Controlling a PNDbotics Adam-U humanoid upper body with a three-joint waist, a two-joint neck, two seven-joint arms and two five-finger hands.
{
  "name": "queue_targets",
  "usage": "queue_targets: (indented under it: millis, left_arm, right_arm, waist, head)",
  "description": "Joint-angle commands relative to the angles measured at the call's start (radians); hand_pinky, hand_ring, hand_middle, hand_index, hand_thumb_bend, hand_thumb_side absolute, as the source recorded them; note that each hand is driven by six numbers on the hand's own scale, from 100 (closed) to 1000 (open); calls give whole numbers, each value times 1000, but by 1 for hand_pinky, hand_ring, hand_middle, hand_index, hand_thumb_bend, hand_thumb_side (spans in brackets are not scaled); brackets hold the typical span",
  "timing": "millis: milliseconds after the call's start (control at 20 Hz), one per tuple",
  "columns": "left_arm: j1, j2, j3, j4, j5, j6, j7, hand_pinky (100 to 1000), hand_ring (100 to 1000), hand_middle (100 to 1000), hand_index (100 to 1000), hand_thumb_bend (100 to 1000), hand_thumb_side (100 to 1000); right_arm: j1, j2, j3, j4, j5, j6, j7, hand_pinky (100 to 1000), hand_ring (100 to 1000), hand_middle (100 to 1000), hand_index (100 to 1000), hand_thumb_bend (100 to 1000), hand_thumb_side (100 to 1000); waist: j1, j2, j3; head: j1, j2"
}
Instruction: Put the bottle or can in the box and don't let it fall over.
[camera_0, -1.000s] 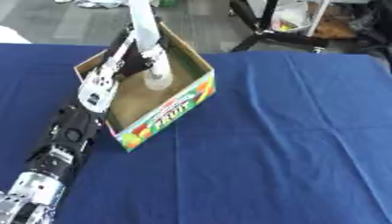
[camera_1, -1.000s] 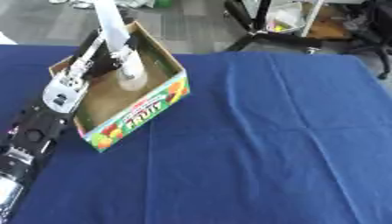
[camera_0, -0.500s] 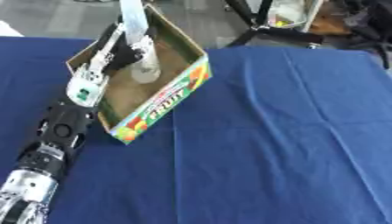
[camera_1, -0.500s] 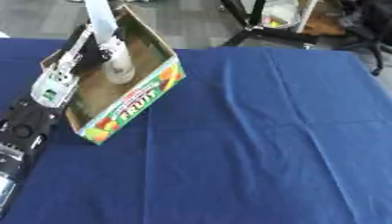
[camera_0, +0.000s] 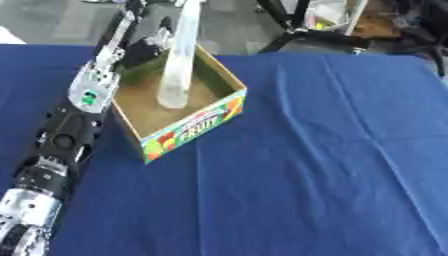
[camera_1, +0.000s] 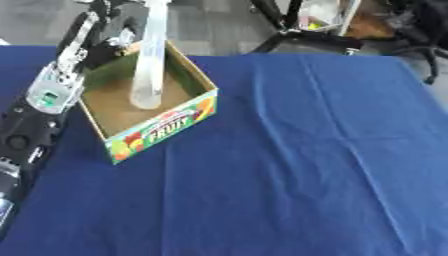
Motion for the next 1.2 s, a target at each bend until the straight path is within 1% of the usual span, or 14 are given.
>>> queue_targets:
  millis: [50,200,350,450,600,750,900,1100,1150,1200]
  left_arm:
    - [-10,40,4,-56,63,35,5,1000,1000,1000,911,100,569]
    - [38,110,-27,-172,229,96,-58,1000,1000,1000,906,100,585]
    - [106,208,-46,-313,412,182,-147,1000,1000,1000,907,100,588]
    - [161,269,-41,-403,522,237,-180,1000,1000,1000,906,100,587]
    - [263,367,-23,-559,650,274,-193,1000,1000,1000,908,100,577]
    - [397,449,26,-698,761,285,-156,1000,1000,1000,913,100,576]
    - [538,514,78,-803,844,269,-108,1000,1000,1000,904,100,578]
    - [713,559,137,-872,934,234,-100,1000,1000,1000,895,100,590]
    - [753,561,153,-878,955,231,-100,1000,1000,1000,895,100,592]
    - [786,560,169,-877,962,236,-98,1000,1000,1000,895,100,599]
  right_arm:
    - [2,-23,-12,-21,9,-2,-2,1000,1000,1000,1000,100,523]
    - [24,-30,-23,-21,19,-13,-15,1000,1000,1000,1000,100,523]
    - [44,-38,-32,-21,24,-22,-27,1000,1000,1000,1000,100,523]
    - [58,-41,-38,-21,26,-32,-34,1000,1000,1000,1000,100,523]
    - [72,-49,-45,-21,27,-46,-41,1000,1000,1000,1000,100,524]
    - [84,-54,-50,-21,30,-55,-46,1000,1000,1000,1000,100,524]
    - [93,-59,-55,-21,29,-67,-51,1000,1000,1000,1000,100,521]
    - [100,-62,-60,-21,23,-82,-56,1000,1000,1000,1000,100,526]
    - [101,-62,-61,-21,23,-85,-56,1000,1000,1000,1000,100,505]
    - [102,-62,-62,-21,23,-87,-56,1000,1000,1000,1000,100,526]
  waist:
    - [1,-19,8]
    - [8,-28,30]
    - [11,-39,51]
    - [10,-46,64]
    - [9,-52,82]
    - [9,-58,103]
    - [6,-63,117]
    - [1,-64,123]
    - [0,-63,124]
    - [-1,-63,126]
  head:
    - [-12,17]
    - [-43,40]
    - [-67,47]
    - [-81,49]
    - [-94,49]
    - [-110,43]
    - [-123,42]
    - [-136,32]
    - [-138,32]
    - [-139,32]
